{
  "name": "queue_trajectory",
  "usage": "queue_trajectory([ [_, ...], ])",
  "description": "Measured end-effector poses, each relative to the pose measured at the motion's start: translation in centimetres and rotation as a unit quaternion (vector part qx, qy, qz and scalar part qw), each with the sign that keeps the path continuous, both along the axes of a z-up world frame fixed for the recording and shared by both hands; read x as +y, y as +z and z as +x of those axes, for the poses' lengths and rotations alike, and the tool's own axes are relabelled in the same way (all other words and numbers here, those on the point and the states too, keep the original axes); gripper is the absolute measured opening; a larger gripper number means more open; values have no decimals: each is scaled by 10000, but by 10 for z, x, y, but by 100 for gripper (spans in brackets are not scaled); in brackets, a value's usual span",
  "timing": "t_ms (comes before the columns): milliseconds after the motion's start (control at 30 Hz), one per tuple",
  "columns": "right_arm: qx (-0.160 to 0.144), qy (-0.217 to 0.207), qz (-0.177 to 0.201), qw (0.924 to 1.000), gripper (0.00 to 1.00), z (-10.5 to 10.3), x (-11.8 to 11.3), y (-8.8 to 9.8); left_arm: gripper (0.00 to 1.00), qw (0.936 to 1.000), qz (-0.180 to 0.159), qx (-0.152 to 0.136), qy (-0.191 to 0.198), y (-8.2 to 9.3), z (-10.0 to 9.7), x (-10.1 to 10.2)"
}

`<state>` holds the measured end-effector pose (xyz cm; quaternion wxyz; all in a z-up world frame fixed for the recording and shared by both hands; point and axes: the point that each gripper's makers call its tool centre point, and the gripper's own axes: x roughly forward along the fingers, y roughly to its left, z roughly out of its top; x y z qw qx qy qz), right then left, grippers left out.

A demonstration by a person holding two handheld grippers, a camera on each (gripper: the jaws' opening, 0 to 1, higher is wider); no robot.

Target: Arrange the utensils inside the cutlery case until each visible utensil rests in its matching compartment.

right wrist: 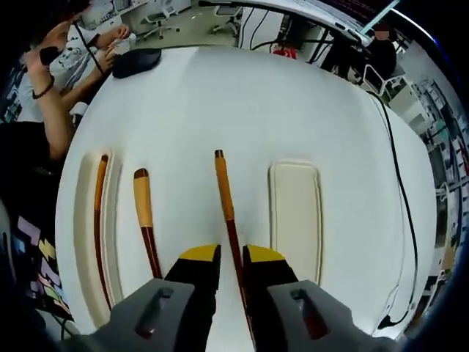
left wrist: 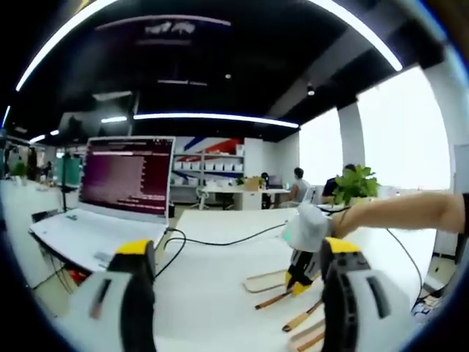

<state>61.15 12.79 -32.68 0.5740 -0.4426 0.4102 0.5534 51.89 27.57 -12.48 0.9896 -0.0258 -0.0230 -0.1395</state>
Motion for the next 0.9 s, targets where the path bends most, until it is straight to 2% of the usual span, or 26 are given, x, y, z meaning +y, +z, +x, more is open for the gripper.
queue_trajectory([
  [133, -165, 337, -197, 9991, 4, -9, 0, -1, 99, 10000, 72, -4, 44, 0, -1, 1],
  [233, -324, 409, -513, 9973, 4, -9, 0, -1, 99, 10000, 66, -9, 70, 0, -3, 4],
  [400, -287, 413, -711, 9962, 4, -8, 0, -3, 98, 9999, 46, -19, 131, 1, -3, 8],
  [667, -254, 265, -712, 9968, 4, -8, 0, -2, 97, 9996, 45, 24, 281, -1, -2, 20],
  [900, -196, 175, -550, 9981, 4, -4, -1, -1, 97, 9991, 31, -36, 417, 1, -5, 29],
])
